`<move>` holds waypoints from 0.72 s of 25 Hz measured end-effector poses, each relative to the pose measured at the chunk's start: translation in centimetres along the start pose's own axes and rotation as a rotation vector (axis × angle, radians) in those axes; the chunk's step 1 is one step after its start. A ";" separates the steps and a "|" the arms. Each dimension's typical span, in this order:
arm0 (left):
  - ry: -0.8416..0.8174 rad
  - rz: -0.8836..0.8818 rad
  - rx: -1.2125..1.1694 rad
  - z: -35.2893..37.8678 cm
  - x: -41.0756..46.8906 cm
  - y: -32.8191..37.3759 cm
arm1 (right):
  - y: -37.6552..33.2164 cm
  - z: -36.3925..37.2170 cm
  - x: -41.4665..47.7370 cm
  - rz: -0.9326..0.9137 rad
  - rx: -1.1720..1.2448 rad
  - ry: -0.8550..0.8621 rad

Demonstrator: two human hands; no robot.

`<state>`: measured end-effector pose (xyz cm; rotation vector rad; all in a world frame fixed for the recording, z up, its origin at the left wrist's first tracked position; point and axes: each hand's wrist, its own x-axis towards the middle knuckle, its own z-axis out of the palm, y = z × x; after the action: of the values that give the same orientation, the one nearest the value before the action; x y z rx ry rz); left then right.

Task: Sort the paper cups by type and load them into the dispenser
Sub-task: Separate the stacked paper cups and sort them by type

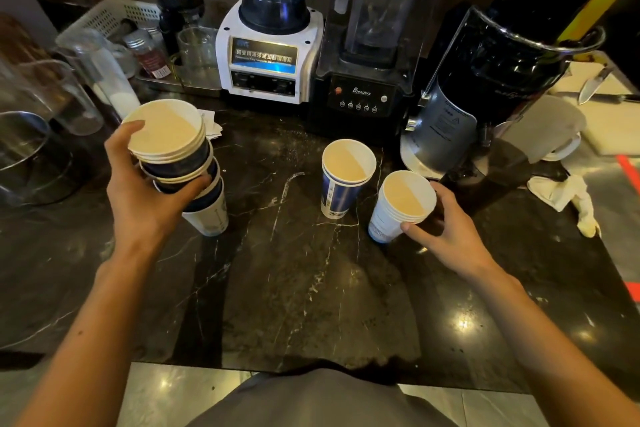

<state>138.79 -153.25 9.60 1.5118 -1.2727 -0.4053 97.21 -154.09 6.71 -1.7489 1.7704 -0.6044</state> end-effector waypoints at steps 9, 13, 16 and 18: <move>-0.166 0.047 -0.068 2.1 -0.1 2.1 | -4.1 -0.9 0.7 -0.151 -0.131 0.070; -0.290 0.093 -0.096 5.3 -0.7 3.5 | -9.7 -0.4 1.4 -0.360 -0.042 0.079; -0.330 0.096 -0.120 6.9 -1.1 3.7 | -13.8 1.1 2.1 -0.536 -0.005 0.020; -0.339 0.114 -0.138 7.1 -1.1 3.7 | -15.5 2.3 2.8 -0.611 -0.006 -0.031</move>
<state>130.94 -155.36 9.77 1.2823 -1.5526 -0.6816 110.23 -157.34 15.24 -2.2970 1.1960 -0.8044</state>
